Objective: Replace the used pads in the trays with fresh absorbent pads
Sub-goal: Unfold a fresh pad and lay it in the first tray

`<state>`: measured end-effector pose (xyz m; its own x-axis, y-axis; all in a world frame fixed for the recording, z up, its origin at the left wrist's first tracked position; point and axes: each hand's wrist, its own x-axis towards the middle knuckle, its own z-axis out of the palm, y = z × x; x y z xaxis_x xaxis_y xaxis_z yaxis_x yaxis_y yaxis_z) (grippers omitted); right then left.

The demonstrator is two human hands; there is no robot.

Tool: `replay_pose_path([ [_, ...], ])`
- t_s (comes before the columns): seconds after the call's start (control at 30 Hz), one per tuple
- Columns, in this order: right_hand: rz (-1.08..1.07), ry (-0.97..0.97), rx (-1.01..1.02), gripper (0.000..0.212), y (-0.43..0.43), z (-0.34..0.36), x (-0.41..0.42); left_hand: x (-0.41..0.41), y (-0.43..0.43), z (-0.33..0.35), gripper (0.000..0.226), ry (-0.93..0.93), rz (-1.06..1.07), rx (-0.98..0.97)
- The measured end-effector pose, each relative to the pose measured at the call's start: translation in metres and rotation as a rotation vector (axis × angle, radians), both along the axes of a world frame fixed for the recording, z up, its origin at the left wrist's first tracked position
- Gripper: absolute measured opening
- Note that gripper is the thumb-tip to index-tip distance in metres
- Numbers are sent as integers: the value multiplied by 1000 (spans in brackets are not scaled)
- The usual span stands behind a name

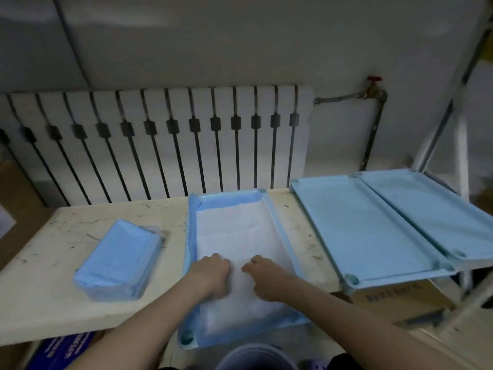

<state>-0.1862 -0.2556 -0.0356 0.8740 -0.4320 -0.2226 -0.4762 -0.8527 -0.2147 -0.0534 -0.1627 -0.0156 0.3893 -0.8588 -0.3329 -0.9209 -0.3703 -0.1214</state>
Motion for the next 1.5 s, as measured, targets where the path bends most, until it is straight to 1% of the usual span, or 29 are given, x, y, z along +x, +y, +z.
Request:
replay_pose_path([
  [0.1,-72,96,-105,26,17,8,-24,-14,24,5,44,-100,4,82],
  [0.2,-86,188,-140,10,21,11,-42,-14,41,7,61,-74,71,181],
  [0.27,-114,182,-104,16,22,9,-50,-14,50,8,67,-18,108,197],
  [0.3,-133,162,-81,20,22,9,-53,-14,53,8,65,-1,117,189],
  [0.37,-147,90,-69,26,27,13,-57,-20,57,14,51,2,112,121],
  [0.43,-95,-5,-90,21,35,20,-57,-29,56,23,32,-53,67,-30],
  [0.47,-47,-15,-74,21,40,23,-57,-33,55,27,25,-84,32,-77],
  [0.5,2,21,-48,28,44,24,-57,-37,57,30,21,-98,5,-63],
  [0.53,46,90,-22,37,49,26,-57,-39,59,31,19,-95,-3,-3],
  [0.6,112,205,-21,44,52,27,-60,-43,66,26,22,-65,26,158],
  [0.63,126,242,-46,45,51,28,-63,-43,69,23,22,-56,34,200],
  [0.7,154,309,-127,48,45,33,-69,-41,74,22,18,-41,35,204],
  [0.73,172,344,-189,48,43,35,-72,-41,75,24,21,-15,40,200],
  [0.8,205,376,-304,39,39,36,-79,-43,77,31,37,26,43,209],
  [0.87,224,352,-364,25,35,33,-81,-45,77,36,48,50,39,227],
  [0.93,223,327,-373,20,33,30,-82,-45,78,39,49,70,31,231],
  [1.17,183,156,-355,22,27,20,-97,-45,85,34,54,34,13,245],
  [1.27,189,164,-302,24,27,16,-98,-48,83,35,53,14,8,253],
  [1.33,170,207,-193,32,24,25,-94,-49,81,37,52,34,25,250],
  [1.37,140,202,-118,34,22,31,-91,-48,79,38,51,55,37,231],
  [1.43,64,84,-35,28,20,42,-82,-45,75,37,47,85,55,122],
  [1.5,-5,-67,-86,26,17,46,-67,-37,69,35,35,40,39,-52],
])
